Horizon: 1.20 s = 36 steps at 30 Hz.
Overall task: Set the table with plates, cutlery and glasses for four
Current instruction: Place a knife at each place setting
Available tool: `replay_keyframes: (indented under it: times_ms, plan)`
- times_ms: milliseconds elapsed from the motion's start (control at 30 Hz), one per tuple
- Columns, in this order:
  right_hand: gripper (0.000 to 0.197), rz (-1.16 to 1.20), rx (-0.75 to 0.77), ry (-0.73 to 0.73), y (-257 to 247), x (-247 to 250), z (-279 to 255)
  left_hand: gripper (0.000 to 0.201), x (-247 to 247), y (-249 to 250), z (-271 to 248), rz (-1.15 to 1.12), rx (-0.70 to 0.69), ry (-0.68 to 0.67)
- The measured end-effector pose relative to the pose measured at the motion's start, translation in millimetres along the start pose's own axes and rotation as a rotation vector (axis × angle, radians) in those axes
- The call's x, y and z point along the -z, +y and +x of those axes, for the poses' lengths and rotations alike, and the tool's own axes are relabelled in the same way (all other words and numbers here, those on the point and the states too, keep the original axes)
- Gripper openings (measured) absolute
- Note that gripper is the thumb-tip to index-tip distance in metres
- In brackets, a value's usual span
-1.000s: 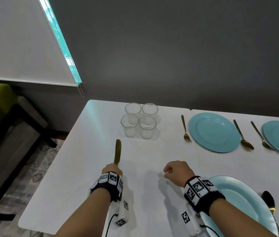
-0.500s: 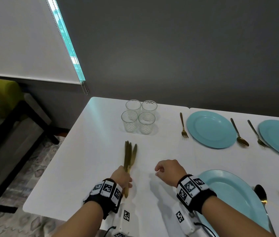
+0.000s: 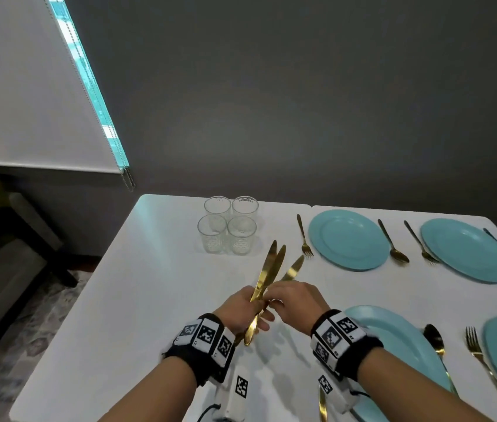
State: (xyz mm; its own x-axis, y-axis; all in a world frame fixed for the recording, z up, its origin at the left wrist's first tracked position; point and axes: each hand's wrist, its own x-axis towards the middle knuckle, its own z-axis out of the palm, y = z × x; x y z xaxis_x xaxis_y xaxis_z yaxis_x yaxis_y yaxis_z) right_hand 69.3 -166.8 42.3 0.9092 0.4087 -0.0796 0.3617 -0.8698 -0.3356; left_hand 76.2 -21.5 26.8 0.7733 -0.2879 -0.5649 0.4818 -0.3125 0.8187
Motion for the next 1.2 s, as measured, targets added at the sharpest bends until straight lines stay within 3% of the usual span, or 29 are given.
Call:
replay_keyframes:
  times_ms: [400, 533, 667, 800, 967, 1100, 1133, 1200]
  plan:
    - [0.024, -0.226, -0.069, -0.209, 38.0, 17.5, 20.6, 0.012, -11.9, 35.4, 27.0, 0.199, -0.039, -0.027]
    - [0.018, -0.117, -0.239, -0.265, 57.9, 26.3, 42.1, 0.010, -1.7, 48.3, 46.0, 0.292, -0.134, 0.178]
    - [0.017, 0.020, -0.494, -0.248, 91.9, 31.9, 66.7, 0.011, 22.7, 69.9, 64.6, 0.159, -0.213, 0.352]
    - [0.031, 0.048, -0.718, -0.339, 117.5, 24.6, 104.8, 0.011, 37.0, 88.5, 79.3, 0.046, -0.223, 0.370]
    - [0.016, 0.400, -0.951, -0.236, 136.8, 0.4, 147.6, 0.013, 44.6, 100.4, 91.1, 0.060, -0.236, 0.336]
    - [0.055, 0.497, -0.948, -0.139, 138.4, -12.8, 168.2, 0.012, 51.8, 99.2, 98.7, 0.019, -0.207, 0.343]
    - [0.064, 0.614, -0.996, -0.074, 138.1, -14.0, 169.6, 0.012, 53.4, 98.4, 100.5, 0.009, -0.200, 0.349]
    - [0.065, 0.551, -0.966, -0.066, 138.0, -19.2, 178.2, 0.011, 56.1, 95.9, 103.9, -0.003, -0.189, 0.359]
